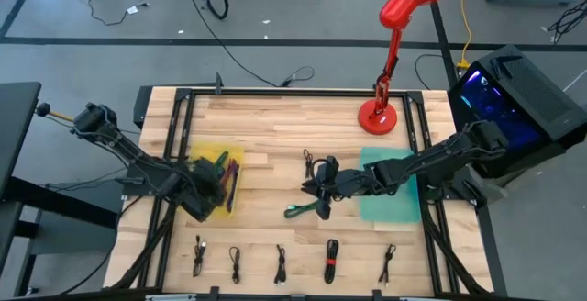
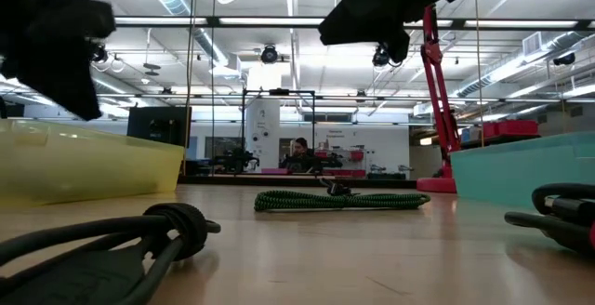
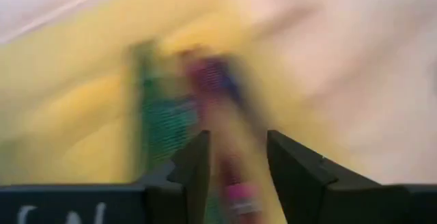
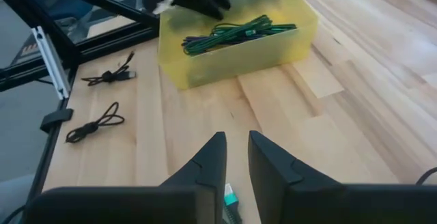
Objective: Pick & Place USB Port
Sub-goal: Put the black and green charger cable into the yellow bin
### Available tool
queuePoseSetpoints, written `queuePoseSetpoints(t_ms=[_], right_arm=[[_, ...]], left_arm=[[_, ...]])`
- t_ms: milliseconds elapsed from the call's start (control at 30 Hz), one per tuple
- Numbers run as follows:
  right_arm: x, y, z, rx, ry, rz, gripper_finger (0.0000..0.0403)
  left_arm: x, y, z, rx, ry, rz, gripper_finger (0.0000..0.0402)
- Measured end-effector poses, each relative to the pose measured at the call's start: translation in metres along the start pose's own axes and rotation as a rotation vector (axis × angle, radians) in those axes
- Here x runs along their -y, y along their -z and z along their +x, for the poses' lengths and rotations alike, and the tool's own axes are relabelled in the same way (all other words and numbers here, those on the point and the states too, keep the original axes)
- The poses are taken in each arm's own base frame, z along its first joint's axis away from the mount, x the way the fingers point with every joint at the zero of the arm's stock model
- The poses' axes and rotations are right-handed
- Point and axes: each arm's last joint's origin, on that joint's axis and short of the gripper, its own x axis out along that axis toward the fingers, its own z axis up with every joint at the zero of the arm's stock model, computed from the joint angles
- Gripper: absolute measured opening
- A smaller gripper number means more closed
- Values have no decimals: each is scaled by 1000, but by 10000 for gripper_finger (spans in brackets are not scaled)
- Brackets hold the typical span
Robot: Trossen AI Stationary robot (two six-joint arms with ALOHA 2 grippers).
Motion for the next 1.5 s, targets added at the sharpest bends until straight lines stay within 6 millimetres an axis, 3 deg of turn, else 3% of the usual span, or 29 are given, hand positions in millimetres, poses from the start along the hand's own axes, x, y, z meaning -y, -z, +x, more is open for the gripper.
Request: queuePoseSetpoints(t_ms=[167,300,400,567,767,867,1100,1300,1500], right_arm=[[0,0,0,1,1,-8,66],[-1,-2,0,16,-7,-2,66],[-1,-2,0,21,-10,9,66],[-4,-9,0,90,-33,-14,66],[0,-20,-4,164,-37,-51,66],[4,-22,-3,159,-20,-51,66],[17,-19,-2,87,37,-60,66],[20,-27,-23,74,54,-65,66],[24,-41,-65,129,107,-57,66]], left_arm=[[51,-12,-13,174,438,197,168],[73,-24,-16,291,596,317,169],[76,-28,-2,300,545,366,169],[79,-37,43,185,451,376,169],[92,-47,86,95,516,376,169],[108,-55,93,92,509,421,169],[166,-82,102,56,375,629,169],[194,-84,127,-48,255,753,169],[196,-71,151,-127,240,782,169]])
